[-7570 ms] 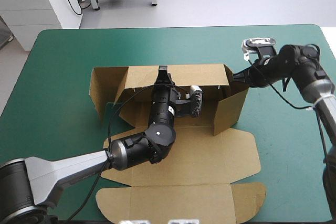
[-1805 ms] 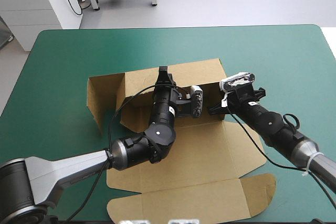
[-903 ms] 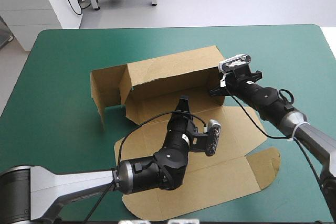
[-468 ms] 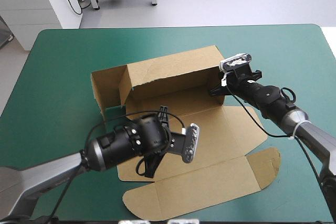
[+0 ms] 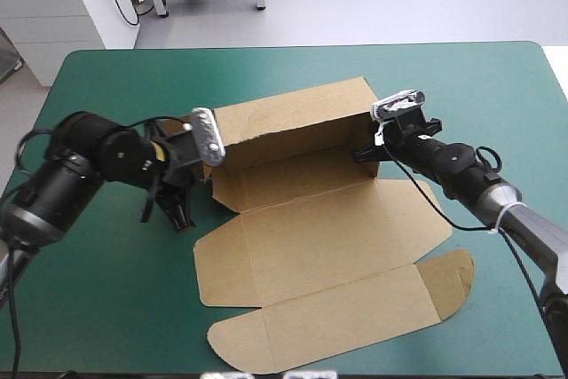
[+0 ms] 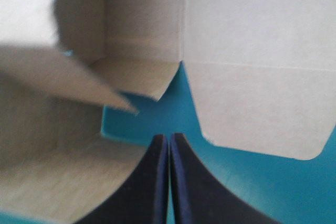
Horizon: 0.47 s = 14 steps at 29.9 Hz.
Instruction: Fold the box
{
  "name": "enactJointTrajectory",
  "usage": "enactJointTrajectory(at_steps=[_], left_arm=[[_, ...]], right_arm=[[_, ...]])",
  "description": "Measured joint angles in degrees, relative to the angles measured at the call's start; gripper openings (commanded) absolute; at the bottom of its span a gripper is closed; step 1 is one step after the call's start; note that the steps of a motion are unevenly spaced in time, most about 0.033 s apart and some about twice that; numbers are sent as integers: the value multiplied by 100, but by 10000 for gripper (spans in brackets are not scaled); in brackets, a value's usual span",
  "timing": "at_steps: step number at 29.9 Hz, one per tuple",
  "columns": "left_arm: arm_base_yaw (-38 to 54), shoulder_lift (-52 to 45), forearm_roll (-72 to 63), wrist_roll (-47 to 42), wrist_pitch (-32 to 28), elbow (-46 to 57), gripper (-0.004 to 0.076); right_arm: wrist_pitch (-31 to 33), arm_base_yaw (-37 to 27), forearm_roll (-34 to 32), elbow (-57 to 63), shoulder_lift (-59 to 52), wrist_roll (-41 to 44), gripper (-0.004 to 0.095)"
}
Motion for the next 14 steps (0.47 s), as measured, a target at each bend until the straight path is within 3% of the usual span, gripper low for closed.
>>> enactJointTrajectory(at_steps=[6, 14], left_arm=[[2151, -492, -361, -443, 30, 39, -8], [5042, -573, -2263, -421, -171, 457, -8]], right_arm=[[73, -4, -528, -38, 35, 466, -18], [274, -10, -2139, -131, 35, 2018, -18]])
